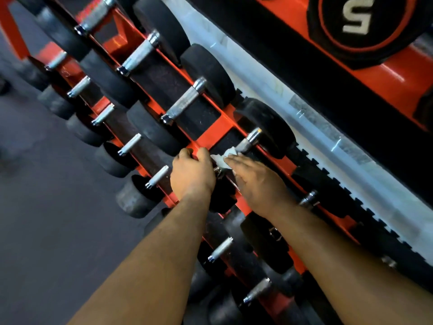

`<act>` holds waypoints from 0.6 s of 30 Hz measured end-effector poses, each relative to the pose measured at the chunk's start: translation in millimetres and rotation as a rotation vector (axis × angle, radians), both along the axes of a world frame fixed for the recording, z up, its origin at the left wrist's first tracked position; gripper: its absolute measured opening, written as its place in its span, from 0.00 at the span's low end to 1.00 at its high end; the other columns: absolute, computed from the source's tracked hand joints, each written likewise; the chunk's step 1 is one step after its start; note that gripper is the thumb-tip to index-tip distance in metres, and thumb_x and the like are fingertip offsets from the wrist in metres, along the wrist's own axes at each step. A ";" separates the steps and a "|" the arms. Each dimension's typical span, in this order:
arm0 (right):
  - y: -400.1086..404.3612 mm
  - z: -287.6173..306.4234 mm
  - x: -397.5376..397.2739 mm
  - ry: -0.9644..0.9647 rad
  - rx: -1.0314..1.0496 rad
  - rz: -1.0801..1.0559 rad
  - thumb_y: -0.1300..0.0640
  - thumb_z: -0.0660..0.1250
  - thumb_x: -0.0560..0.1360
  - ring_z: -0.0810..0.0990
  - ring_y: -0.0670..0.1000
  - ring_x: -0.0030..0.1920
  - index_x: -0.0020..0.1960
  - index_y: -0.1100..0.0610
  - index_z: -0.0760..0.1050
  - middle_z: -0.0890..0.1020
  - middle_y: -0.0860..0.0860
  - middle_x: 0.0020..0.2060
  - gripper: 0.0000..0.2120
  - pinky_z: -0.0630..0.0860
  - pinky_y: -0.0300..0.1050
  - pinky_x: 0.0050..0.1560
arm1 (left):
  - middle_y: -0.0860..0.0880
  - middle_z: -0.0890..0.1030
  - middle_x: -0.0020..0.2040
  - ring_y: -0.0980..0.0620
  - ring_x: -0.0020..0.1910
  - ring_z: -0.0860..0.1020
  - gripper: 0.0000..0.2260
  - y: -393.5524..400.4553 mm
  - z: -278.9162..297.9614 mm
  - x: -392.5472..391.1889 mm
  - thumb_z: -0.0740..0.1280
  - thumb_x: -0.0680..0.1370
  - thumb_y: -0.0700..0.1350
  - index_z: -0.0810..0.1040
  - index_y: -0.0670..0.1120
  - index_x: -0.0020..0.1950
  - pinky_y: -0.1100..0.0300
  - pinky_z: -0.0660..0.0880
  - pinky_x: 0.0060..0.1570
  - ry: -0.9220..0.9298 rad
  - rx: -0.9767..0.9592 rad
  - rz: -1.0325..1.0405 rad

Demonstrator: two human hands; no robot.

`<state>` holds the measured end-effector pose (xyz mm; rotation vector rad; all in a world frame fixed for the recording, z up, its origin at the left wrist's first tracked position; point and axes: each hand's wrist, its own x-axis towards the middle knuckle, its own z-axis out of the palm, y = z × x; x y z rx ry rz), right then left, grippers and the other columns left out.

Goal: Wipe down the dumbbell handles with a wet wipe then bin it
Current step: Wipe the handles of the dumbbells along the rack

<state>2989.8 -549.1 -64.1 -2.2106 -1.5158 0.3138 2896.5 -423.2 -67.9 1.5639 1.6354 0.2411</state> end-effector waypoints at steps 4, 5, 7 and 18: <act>32.7 3.6 -11.4 0.134 0.053 -0.091 0.59 0.55 0.80 0.76 0.54 0.68 0.69 0.60 0.76 0.79 0.56 0.66 0.21 0.64 0.39 0.72 | 0.46 0.71 0.72 0.39 0.65 0.75 0.24 5.4 -2.7 -19.1 0.57 0.79 0.61 0.73 0.51 0.70 0.45 0.71 0.65 -0.015 -0.016 -0.182; 40.3 3.0 -13.9 0.140 0.055 -0.089 0.59 0.55 0.80 0.75 0.53 0.69 0.70 0.60 0.75 0.79 0.56 0.67 0.21 0.61 0.34 0.72 | 0.46 0.71 0.71 0.40 0.65 0.75 0.22 9.1 -3.7 -27.7 0.58 0.80 0.61 0.73 0.50 0.69 0.46 0.71 0.64 -0.036 0.042 -0.182; 61.7 2.1 -20.0 0.113 0.069 -0.087 0.60 0.56 0.81 0.74 0.53 0.70 0.71 0.59 0.74 0.77 0.56 0.68 0.21 0.60 0.35 0.73 | 0.47 0.73 0.65 0.42 0.61 0.75 0.18 28.1 -3.0 -44.6 0.60 0.80 0.59 0.76 0.49 0.62 0.47 0.71 0.61 -0.090 0.234 -0.096; 192.4 -12.0 -10.8 -0.433 -0.247 0.210 0.62 0.48 0.75 0.58 0.57 0.79 0.77 0.57 0.64 0.65 0.56 0.77 0.30 0.58 0.67 0.75 | 0.41 0.76 0.69 0.38 0.69 0.72 0.22 208.6 3.6 0.2 0.55 0.81 0.57 0.77 0.48 0.68 0.46 0.68 0.69 0.034 -0.106 -0.063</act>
